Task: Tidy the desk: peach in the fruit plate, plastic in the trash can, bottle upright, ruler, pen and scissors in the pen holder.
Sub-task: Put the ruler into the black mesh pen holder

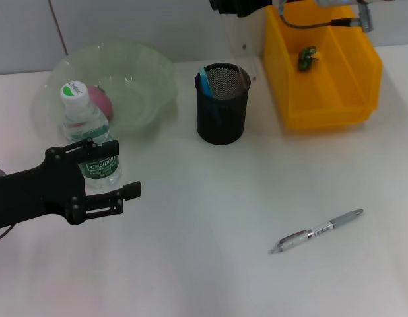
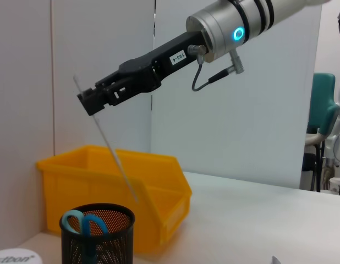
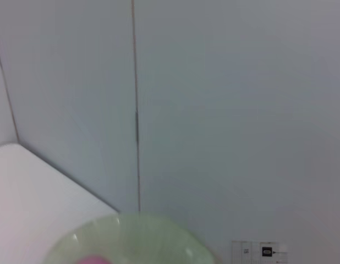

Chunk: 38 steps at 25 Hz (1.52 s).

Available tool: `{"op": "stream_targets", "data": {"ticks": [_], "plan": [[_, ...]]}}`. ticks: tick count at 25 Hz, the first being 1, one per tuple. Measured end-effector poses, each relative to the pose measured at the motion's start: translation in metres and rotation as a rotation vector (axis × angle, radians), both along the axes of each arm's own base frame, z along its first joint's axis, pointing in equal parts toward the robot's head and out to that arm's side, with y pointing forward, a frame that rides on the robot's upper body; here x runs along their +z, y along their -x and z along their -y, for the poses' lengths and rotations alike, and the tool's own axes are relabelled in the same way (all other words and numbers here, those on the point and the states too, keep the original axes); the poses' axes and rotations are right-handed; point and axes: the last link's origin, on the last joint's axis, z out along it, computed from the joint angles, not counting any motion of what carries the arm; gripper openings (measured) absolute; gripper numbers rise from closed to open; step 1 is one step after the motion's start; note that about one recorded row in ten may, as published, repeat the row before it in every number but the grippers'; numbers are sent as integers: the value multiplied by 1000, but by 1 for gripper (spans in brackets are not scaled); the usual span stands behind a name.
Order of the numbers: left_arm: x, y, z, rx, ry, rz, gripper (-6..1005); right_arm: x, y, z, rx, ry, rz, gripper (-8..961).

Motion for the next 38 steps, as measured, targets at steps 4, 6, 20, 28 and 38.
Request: {"op": "stream_targets", "data": {"ticks": [4,6,20,28,38], "plan": [[0,0,0,3,-1,2,834,-4,0,-1,52,-5,-36,443],[1,0,0,3,-1,2,834,-6,-2,-2,65,-5,-44,448],[1,-1,-1,11,-3,17,834,-46,-46,-7,155,-13,-152,479],[2,-2,-2,17,2,21,834,-52,-67,-6,117,-36,-147,497],[2,-3,-1,15,5,24,834,-59,-83,0,86,-25,-142,520]]}}
